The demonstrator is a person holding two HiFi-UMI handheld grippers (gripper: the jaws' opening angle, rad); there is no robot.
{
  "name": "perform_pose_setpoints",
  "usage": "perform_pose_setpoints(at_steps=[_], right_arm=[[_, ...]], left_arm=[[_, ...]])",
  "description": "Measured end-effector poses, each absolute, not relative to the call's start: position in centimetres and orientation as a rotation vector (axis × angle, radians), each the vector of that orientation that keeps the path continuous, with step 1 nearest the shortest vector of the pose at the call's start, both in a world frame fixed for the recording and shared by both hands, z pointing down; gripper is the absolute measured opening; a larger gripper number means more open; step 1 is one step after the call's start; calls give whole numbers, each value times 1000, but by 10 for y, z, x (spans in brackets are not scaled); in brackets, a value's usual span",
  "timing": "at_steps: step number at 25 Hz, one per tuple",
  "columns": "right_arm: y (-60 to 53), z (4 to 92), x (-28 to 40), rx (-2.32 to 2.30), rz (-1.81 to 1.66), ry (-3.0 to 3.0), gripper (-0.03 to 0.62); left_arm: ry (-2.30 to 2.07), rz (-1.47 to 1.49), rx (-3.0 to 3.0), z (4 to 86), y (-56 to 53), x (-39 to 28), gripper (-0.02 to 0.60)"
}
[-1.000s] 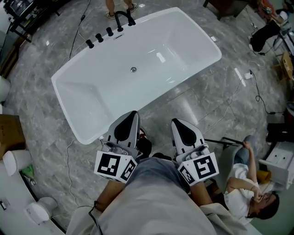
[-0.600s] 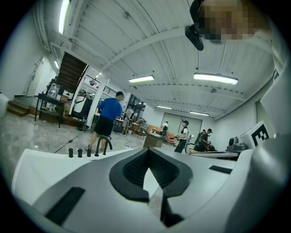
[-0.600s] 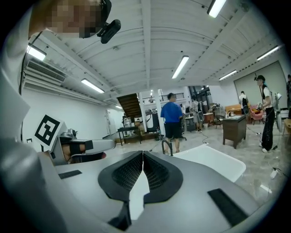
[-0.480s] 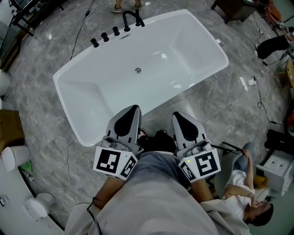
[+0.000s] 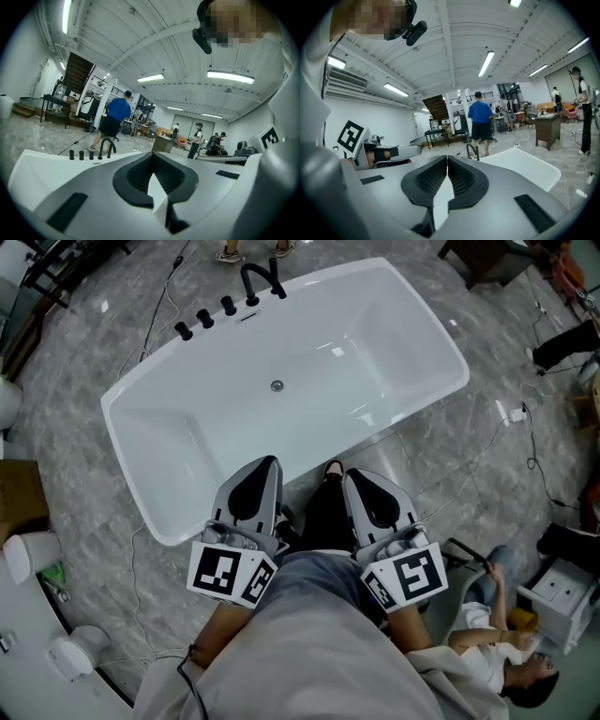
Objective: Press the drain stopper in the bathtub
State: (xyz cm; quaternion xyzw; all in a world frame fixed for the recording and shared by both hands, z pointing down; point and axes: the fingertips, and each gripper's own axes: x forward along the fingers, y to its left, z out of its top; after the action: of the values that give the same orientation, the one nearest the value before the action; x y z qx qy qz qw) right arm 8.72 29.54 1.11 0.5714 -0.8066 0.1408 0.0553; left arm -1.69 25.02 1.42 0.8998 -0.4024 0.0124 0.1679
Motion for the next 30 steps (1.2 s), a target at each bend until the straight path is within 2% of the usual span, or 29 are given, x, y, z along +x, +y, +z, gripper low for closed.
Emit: perform_pose_setpoints(at_steps=[8,14,20,30], right_arm=[[231,24,165,1621,475,-2506,18],[174,39,197,1500,521,-2539,17],[132,52,180,1372,514,-2559,17],[74,130,141,1252,490,-2505,17]], left_arm=[[-1219,63,2508,27,198,64,6],[-1318,99,2462,39,150,95,6],[-1348,92,2421,56,117,91,6],[-1303,92,2415,139,71,76,6]])
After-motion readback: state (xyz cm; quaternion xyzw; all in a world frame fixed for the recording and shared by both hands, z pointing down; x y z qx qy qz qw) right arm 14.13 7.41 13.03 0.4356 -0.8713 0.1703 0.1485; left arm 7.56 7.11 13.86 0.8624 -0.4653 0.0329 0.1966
